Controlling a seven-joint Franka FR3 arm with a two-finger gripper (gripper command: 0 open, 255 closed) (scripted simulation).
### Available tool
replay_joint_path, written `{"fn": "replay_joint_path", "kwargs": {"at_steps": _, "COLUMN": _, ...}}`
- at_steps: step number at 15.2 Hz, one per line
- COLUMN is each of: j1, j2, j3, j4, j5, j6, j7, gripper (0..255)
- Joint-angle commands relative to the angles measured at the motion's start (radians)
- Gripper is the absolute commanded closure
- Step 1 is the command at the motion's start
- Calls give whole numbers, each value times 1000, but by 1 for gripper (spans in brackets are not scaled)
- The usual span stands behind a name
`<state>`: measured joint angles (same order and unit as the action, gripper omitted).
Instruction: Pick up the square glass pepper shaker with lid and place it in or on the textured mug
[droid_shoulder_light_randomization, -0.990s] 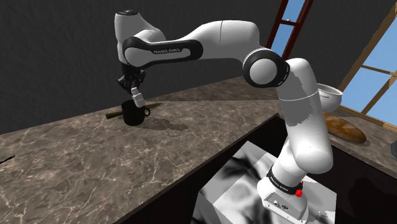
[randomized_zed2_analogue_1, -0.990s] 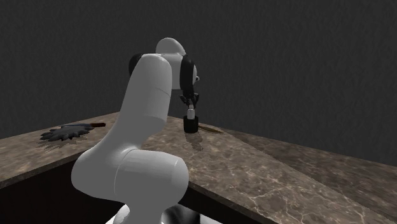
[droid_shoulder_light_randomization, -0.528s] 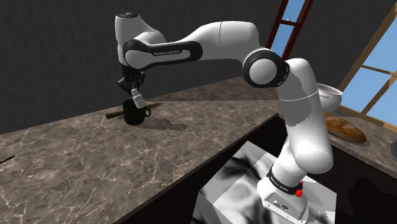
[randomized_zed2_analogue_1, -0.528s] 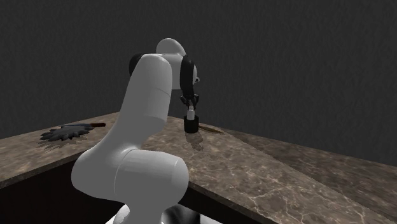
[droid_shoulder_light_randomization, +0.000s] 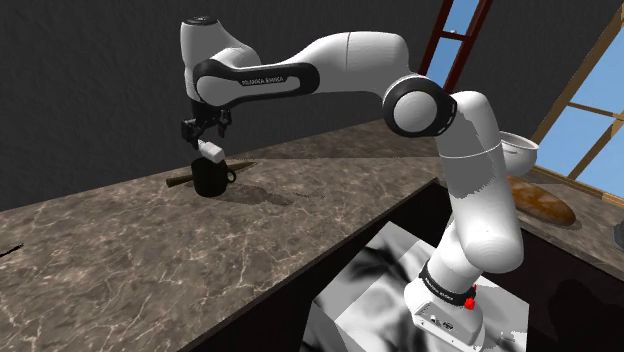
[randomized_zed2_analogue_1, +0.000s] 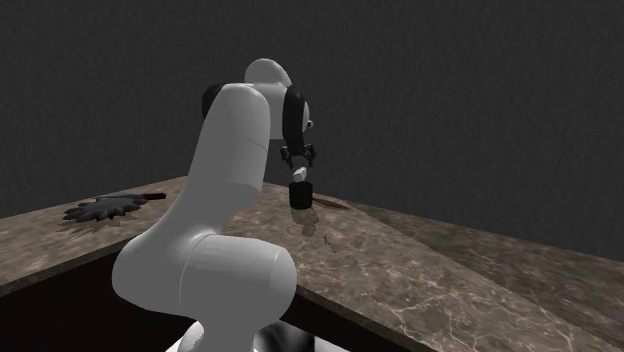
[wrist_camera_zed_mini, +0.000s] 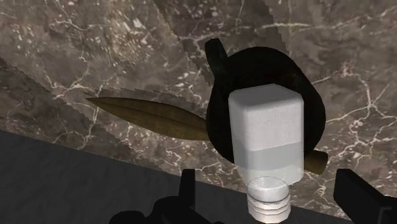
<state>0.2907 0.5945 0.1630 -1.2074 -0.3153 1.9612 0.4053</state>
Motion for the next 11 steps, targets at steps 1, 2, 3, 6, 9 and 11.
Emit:
{"fn": "replay_joint_path", "kwargs": {"at_steps": 1, "j1": 5, "j2": -13, "j3": 3, "j4": 30, "j5": 4, "j6": -42, "j7": -5, "gripper": 0}}
{"fn": "replay_joint_path", "kwargs": {"at_steps": 2, "j1": 9, "j2": -22, "j3": 5, "j4": 48, "j5": 6, "j6": -69, "j7": -8, "gripper": 0}}
{"fn": "replay_joint_path", "kwargs": {"at_steps": 3, "j1": 13, "j2": -28, "j3": 6, "j4": 64, "j5": 7, "j6": -91, "j7": -10, "gripper": 0}}
{"fn": "replay_joint_path", "kwargs": {"at_steps": 6, "j1": 13, "j2": -28, "j3": 6, "j4": 64, "j5": 7, "j6": -91, "j7": -10, "gripper": 0}}
{"fn": "replay_joint_path", "kwargs": {"at_steps": 9, "j1": 13, "j2": -28, "j3": 6, "j4": 64, "j5": 7, "j6": -91, "j7": -10, "gripper": 0}}
{"fn": "replay_joint_path", "kwargs": {"at_steps": 11, "j1": 13, "j2": -28, "j3": 6, "j4": 64, "j5": 7, "j6": -91, "j7": -10, "gripper": 0}}
